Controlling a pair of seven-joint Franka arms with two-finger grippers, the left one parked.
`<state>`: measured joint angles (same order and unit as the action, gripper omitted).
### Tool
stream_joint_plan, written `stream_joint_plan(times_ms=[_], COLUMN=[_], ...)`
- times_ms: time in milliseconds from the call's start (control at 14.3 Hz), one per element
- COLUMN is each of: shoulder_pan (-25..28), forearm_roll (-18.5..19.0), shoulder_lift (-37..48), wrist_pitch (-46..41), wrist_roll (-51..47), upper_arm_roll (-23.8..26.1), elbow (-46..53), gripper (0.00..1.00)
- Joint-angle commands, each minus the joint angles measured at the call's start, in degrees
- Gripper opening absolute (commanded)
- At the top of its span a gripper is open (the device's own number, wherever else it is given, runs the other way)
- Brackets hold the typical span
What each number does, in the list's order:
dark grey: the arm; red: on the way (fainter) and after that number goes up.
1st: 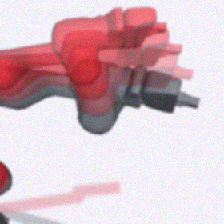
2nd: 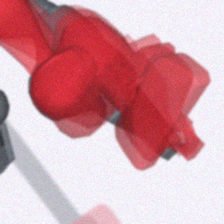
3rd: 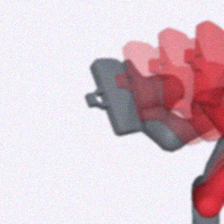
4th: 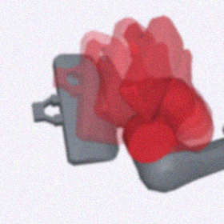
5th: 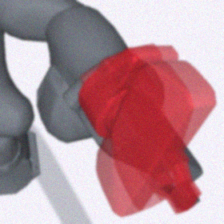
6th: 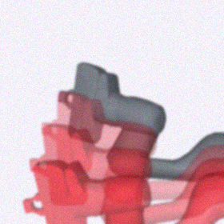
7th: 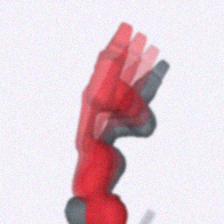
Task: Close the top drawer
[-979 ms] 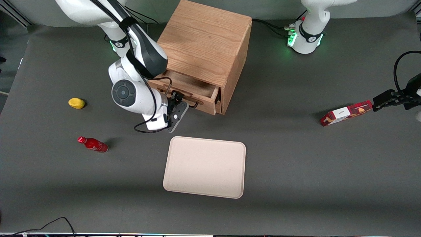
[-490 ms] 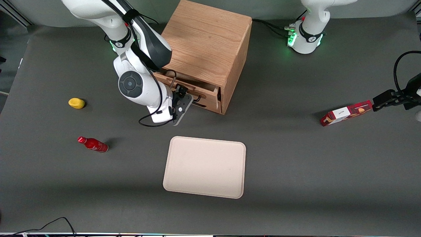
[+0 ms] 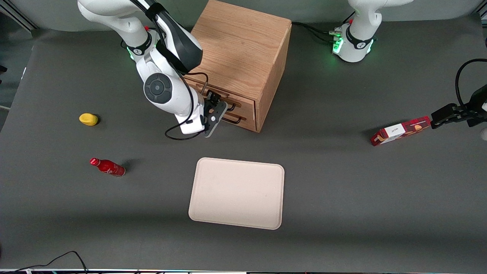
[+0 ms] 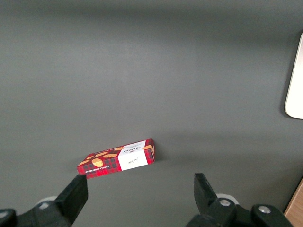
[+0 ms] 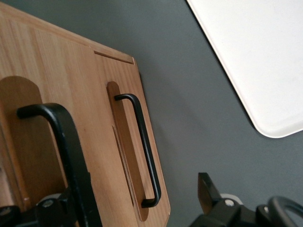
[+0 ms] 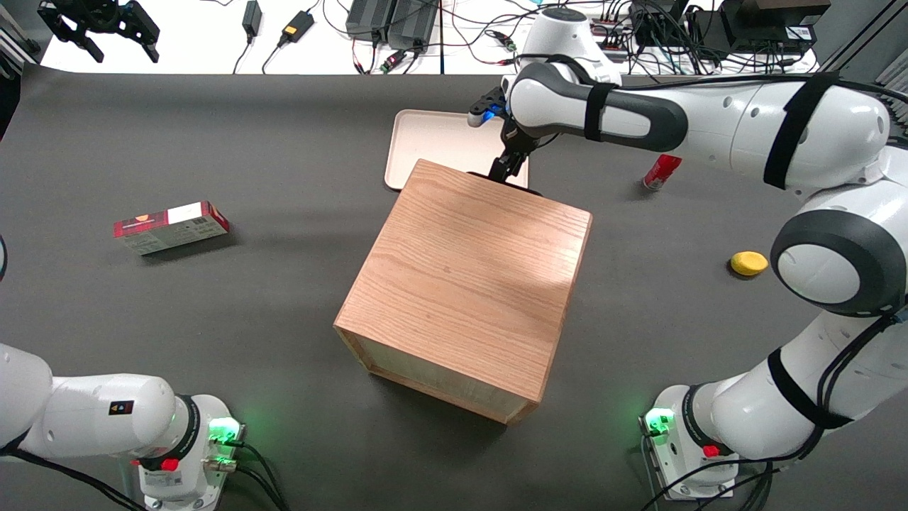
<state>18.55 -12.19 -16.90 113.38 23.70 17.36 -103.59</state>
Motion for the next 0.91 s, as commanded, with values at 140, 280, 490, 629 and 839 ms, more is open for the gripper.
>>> stream_joint_plan(times_ms=[140,280,490,629,839], shoulder_pan=[-0.09,-0.18,-0.53,-0.62,-1.49], forearm_roll=[0.33,0.33,0.33,0.24,0.06], shoulder_lift=[3.01,3.27,3.89,3.97,4.85], wrist_pitch=[1.40,1.32,0.44,-1.14,-2.63], wrist_roll=[-3.13,-3.13,-3.13,-3.04,-2.87], upper_arm_roll=[1.62,1.62,1.71,1.71,1.54], elbow=[-3.64,-3.64,-3.03,-1.97,-1.01], gripper=[1.00,1.00,1.00,1.00,1.00])
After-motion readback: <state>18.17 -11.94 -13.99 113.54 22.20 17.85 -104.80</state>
